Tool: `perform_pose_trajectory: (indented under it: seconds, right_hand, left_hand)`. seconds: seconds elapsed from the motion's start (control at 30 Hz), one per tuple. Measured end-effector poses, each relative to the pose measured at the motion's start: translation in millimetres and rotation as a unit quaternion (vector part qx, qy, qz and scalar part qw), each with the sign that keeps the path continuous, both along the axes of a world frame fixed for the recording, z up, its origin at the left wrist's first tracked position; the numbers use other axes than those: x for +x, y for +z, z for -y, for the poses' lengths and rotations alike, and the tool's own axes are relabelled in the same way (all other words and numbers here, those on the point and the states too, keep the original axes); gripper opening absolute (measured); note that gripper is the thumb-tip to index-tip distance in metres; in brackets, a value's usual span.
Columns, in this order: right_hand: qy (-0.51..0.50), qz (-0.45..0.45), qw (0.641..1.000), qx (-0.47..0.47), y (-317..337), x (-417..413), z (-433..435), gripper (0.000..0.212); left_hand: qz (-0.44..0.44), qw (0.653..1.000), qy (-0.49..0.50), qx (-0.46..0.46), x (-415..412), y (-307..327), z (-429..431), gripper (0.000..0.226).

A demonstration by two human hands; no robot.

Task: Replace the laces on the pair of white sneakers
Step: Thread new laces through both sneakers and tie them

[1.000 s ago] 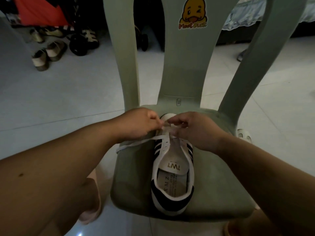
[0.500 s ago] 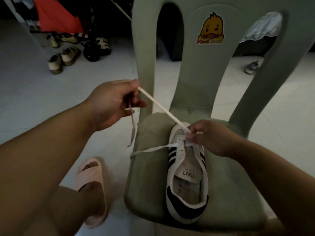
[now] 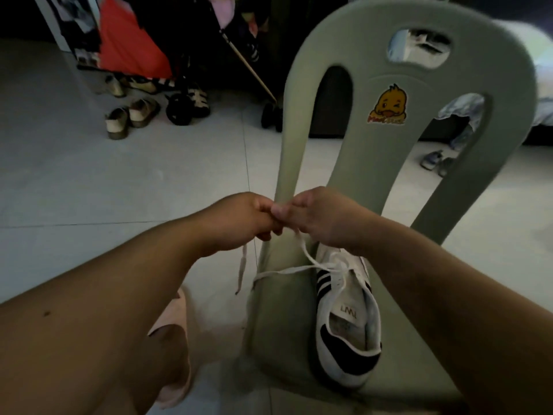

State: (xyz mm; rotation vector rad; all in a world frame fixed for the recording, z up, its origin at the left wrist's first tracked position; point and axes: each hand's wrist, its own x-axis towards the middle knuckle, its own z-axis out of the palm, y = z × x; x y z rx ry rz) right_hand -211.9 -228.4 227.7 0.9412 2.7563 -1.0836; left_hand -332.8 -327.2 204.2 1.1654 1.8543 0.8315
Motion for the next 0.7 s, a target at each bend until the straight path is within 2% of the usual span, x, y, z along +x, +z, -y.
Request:
perform_pose_trajectory:
  seconds: [0.13, 0.3, 0.4, 0.5, 0.6, 0.7]
  right_hand:
    - [0.012, -0.009, 1.000, -0.015, 0, 7, 4, 0.040]
    - [0.026, 0.001, 0.998, -0.063, -8, 15, 13, 0.051]
    - [0.024, 0.013, 0.995, -0.101, -16, 19, 21, 0.044]
    - [0.007, -0.005, 0.996, -0.085, -22, 24, 17, 0.033]
    - [-0.056, 0.002, 0.997, -0.055, -25, 37, -1, 0.035]
    - [-0.104, 0.024, 0.994, 0.020, -30, 52, -22, 0.038]
  left_hand:
    - [0.022, 0.999, -0.039, -0.012, -8, -1, 13, 0.022]
    - [0.031, 0.998, -0.060, -0.011, -5, -10, 20, 0.036]
    - [0.003, 0.997, -0.077, -0.006, -3, -14, 22, 0.026]
    - [-0.020, 0.997, -0.077, -0.014, -6, -13, 22, 0.022]
    - [-0.020, 0.998, -0.055, -0.007, -13, -10, 23, 0.027]
    - [-0.046, 0.998, -0.031, -0.010, -20, -9, 24, 0.028]
